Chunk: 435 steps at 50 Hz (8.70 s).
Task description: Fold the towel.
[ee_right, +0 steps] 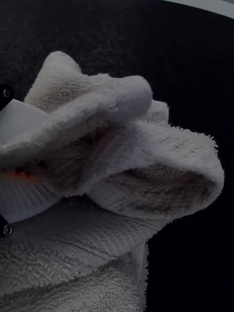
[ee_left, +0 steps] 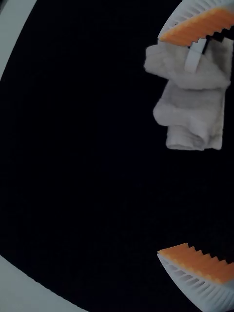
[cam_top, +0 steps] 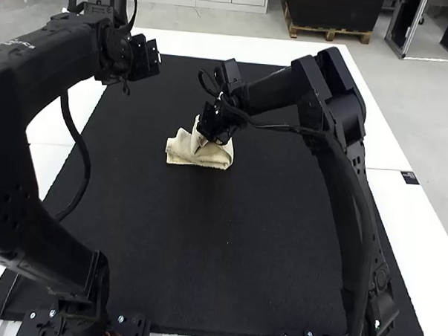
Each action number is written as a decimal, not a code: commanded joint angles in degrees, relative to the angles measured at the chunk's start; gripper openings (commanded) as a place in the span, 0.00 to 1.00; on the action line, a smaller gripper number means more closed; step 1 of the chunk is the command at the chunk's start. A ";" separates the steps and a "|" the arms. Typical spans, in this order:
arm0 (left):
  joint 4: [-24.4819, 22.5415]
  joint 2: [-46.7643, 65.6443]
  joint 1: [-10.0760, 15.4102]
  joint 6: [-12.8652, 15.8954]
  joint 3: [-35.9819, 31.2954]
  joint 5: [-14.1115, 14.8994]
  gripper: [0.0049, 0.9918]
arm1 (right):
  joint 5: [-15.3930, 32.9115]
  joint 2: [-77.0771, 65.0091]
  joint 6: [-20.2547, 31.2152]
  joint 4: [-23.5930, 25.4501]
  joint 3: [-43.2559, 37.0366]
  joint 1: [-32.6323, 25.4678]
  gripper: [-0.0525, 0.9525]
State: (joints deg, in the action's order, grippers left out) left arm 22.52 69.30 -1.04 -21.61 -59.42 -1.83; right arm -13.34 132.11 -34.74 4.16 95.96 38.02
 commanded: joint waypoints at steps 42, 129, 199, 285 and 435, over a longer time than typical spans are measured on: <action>0.24 -1.89 -0.98 -0.98 -0.17 1.39 0.96 | 2.01 0.86 -1.56 -0.21 5.11 2.67 0.96; -0.11 -2.15 -1.60 -1.51 0.53 2.18 0.96 | 0.51 -5.02 -3.05 2.52 3.71 1.71 0.04; -0.11 -2.32 -2.04 -1.60 0.53 2.35 0.96 | 2.36 -3.97 -2.26 -0.30 -1.13 -0.05 0.04; 0.15 -2.68 -2.65 -1.60 0.53 2.79 0.96 | 2.18 1.04 -2.52 -1.44 -1.13 3.73 0.04; 0.33 -3.29 -3.18 -2.04 0.88 3.32 0.96 | 1.92 -1.86 -2.00 0.76 1.86 2.32 0.04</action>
State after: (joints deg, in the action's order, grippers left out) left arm 23.14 67.44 -3.53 -23.27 -59.33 0.93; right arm -11.77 133.69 -36.82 5.39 98.65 41.58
